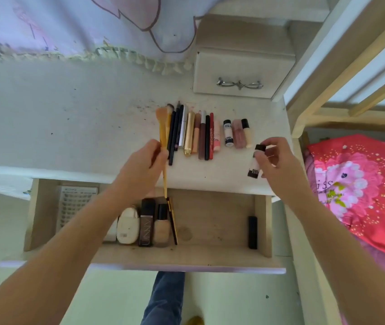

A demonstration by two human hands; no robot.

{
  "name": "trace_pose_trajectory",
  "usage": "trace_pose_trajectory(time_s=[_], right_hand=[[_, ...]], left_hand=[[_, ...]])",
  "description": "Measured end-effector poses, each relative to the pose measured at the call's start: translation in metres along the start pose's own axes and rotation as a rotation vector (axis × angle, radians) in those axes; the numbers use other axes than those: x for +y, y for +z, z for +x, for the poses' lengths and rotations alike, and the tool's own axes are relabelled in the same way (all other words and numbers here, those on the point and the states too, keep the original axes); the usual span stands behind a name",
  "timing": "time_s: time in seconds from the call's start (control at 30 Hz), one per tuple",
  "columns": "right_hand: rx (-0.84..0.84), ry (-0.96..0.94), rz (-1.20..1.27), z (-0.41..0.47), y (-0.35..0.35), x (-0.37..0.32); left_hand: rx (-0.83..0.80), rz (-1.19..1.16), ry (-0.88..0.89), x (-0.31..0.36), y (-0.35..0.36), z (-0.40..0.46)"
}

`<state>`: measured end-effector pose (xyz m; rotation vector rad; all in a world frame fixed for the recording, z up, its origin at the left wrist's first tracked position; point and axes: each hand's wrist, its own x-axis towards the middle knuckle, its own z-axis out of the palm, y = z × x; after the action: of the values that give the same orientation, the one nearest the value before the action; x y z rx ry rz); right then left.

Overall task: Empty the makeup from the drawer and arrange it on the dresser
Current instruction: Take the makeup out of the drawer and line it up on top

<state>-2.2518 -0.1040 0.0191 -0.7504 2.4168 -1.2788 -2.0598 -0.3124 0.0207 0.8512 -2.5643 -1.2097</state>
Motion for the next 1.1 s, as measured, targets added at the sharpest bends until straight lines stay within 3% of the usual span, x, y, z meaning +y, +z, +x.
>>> trace_pose_trajectory(time_s=[0.07, 0.17, 0.33, 0.5, 0.7, 0.8, 0.9, 0.93, 1.1], right_hand=[[0.061, 0.024, -0.079, 0.036, -0.004, 0.000], [0.076, 0.046, -0.258, 0.078, 0.000, 0.010], [0.053, 0.088, -0.397, 0.106, 0.012, 0.033], [0.108, 0.090, -0.368, 0.097, 0.013, 0.033], [0.212, 0.008, -0.270, 0.000, 0.004, 0.026], [-0.018, 0.082, -0.395, -0.066, 0.022, 0.046], [-0.448, 0.282, -0.749, -0.094, 0.044, 0.079], [-0.521, 0.350, -0.814, -0.096, 0.049, 0.085], [-0.614, 0.368, -0.980, -0.089, 0.071, 0.091]], left_hand=[[0.097, 0.108, -0.066, -0.003, -0.015, 0.041], [0.098, 0.324, -0.181, -0.022, -0.018, 0.088], [0.078, 0.592, -0.153, -0.047, 0.005, 0.112], [0.148, 0.519, -0.049, -0.053, 0.007, 0.103], [0.232, 0.167, 0.072, -0.045, 0.017, 0.028], [0.031, 0.041, 0.078, -0.054, 0.049, -0.038], [-0.249, 0.143, -0.063, -0.070, 0.092, -0.074], [-0.292, 0.194, -0.136, -0.076, 0.103, -0.077], [-0.265, 0.385, -0.377, -0.088, 0.133, -0.055]])
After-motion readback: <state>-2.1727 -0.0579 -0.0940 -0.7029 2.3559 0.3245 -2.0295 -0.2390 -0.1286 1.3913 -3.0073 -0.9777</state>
